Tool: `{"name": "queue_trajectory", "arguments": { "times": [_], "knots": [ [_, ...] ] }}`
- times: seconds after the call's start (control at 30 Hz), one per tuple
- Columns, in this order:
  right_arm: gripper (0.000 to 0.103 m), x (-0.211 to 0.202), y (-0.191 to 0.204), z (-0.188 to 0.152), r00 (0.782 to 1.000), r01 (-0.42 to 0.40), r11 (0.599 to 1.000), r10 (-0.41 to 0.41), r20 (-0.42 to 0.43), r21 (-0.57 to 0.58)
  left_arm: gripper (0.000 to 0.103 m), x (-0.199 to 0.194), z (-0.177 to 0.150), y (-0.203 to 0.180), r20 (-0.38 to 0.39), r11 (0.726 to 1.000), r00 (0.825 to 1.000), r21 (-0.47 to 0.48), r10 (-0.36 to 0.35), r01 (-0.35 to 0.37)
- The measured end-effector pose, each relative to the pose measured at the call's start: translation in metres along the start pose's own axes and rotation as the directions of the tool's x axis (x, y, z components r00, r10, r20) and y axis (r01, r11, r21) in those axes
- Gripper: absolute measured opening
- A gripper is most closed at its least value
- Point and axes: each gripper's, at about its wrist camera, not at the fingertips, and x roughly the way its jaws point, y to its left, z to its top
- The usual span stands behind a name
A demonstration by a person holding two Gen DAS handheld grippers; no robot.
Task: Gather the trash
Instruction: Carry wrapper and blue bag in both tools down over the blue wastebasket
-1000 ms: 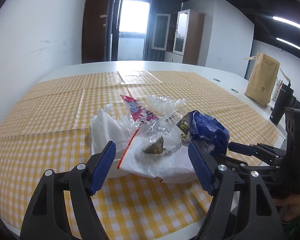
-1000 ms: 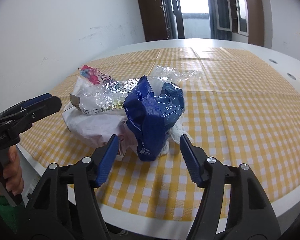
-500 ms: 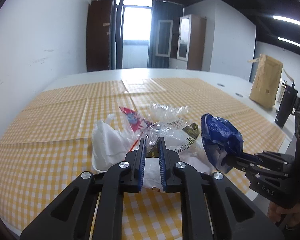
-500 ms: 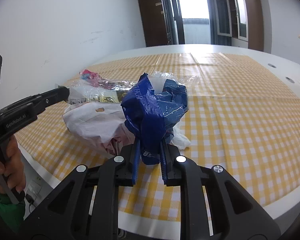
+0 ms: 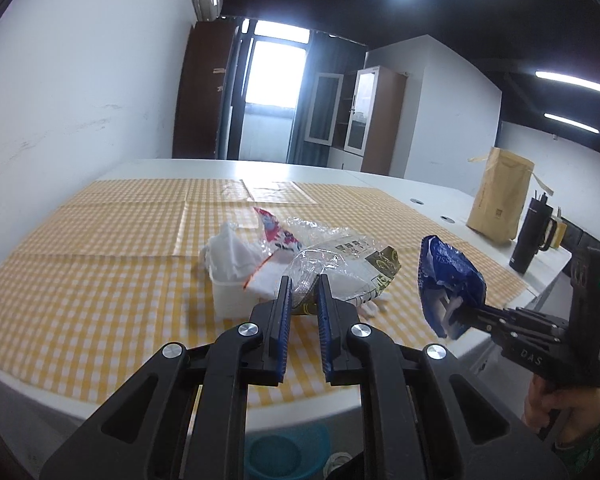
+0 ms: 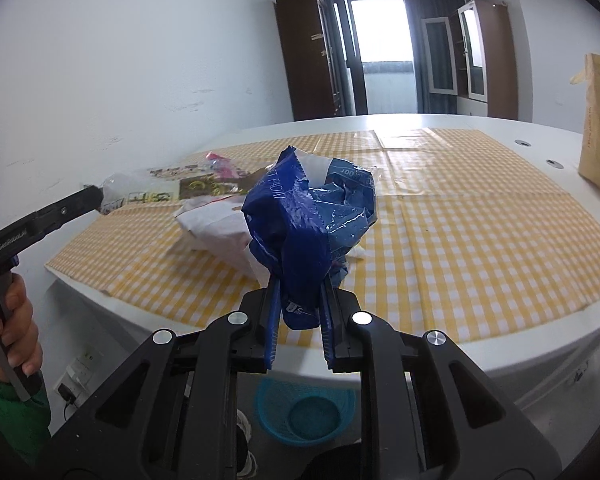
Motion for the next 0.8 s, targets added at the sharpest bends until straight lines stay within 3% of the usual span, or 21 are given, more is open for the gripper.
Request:
{"name": "queue_trajectory", "arguments": {
  "times": [0.13, 0.27, 0.43, 0.8],
  "knots": [
    [0.016, -0.021, 0.014, -0.012, 1.000, -0.021, 1.000, 0.021, 0.021, -0.011, 0.011, -0.037, -0.014, 0.002, 0.026, 0.999, 0.999, 0.015, 0.036, -0.036],
    [0.016, -0.040, 0.027, -0.029, 0.999, -0.041, 0.999, 0.042, 0.026, -0.031, 0.011, -0.061, -0.031, 0.005, 0.026, 0.999, 0.999, 0.021, 0.023, -0.024],
    [0.016, -0.051, 0.035, -0.052, 0.998, -0.062, 0.997, 0.062, -0.016, -0.044, 0.011, -0.070, -0.062, 0.006, -0.073, 0.997, 0.995, 0.041, -0.062, 0.065],
    [0.016, -0.055, 0.049, -0.097, 0.990, -0.084, 0.994, 0.075, -0.120, -0.072, 0.011, -0.068, -0.119, 0.007, -0.217, 0.992, 0.975, 0.108, -0.046, 0.071]
  ]
}}
